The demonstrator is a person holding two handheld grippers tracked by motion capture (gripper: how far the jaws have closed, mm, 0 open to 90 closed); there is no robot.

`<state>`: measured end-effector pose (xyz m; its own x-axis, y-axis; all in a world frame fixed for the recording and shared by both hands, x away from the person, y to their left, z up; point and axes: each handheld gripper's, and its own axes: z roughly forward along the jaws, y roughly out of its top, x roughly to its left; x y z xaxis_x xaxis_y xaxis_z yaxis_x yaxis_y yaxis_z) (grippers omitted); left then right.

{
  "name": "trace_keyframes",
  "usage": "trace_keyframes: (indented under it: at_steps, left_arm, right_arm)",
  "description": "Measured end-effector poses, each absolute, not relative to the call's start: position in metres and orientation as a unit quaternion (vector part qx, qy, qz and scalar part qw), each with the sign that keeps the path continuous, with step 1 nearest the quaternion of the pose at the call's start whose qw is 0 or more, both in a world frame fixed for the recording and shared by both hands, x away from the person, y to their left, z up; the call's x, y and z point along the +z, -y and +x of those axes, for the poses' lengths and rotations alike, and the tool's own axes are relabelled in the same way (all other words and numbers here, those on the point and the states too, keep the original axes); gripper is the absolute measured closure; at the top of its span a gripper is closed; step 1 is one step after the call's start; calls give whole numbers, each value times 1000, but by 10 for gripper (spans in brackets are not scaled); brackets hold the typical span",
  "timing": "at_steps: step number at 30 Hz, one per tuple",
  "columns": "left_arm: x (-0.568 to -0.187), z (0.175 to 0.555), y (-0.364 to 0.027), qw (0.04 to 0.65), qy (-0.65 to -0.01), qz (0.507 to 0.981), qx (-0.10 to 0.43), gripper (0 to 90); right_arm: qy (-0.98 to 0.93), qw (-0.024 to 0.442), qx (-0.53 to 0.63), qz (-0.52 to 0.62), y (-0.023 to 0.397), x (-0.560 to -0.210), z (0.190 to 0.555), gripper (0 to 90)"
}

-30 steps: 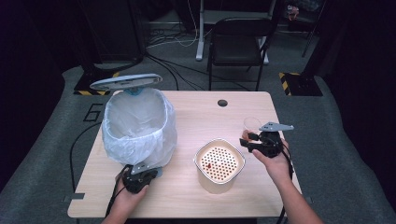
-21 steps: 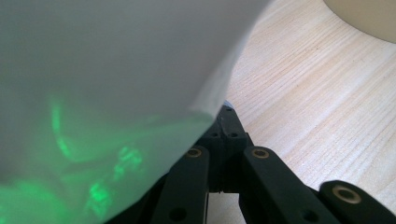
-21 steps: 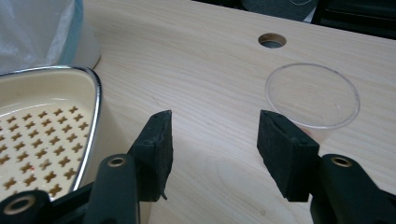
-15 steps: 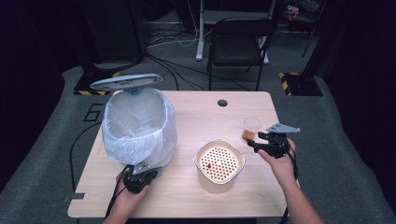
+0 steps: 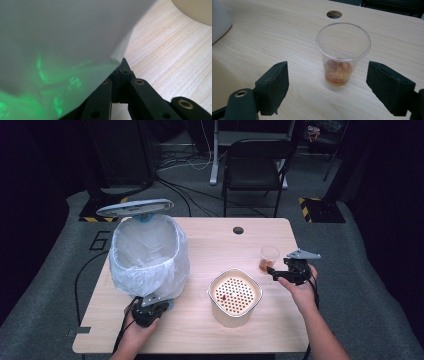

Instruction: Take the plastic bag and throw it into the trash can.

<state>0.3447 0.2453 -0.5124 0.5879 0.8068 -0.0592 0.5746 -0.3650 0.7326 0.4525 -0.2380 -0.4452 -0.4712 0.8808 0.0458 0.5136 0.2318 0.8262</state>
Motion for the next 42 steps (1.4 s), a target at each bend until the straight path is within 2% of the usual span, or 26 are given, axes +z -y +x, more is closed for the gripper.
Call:
trace_keyframes:
  at_steps: [10, 23, 42]
  left_arm:
    - [-512, 345, -246, 368, -426, 811, 157, 900]
    - [-513, 344, -246, 371, -431, 808, 156, 900]
    - [-513, 344, -246, 376, -434, 804, 154, 900]
  right_arm:
    - [-748, 230, 407, 471, 233, -452, 472, 95]
    - [-751, 241, 390, 475, 224, -468, 494, 95]
    - [-751, 241, 375, 487, 215, -479, 511, 183]
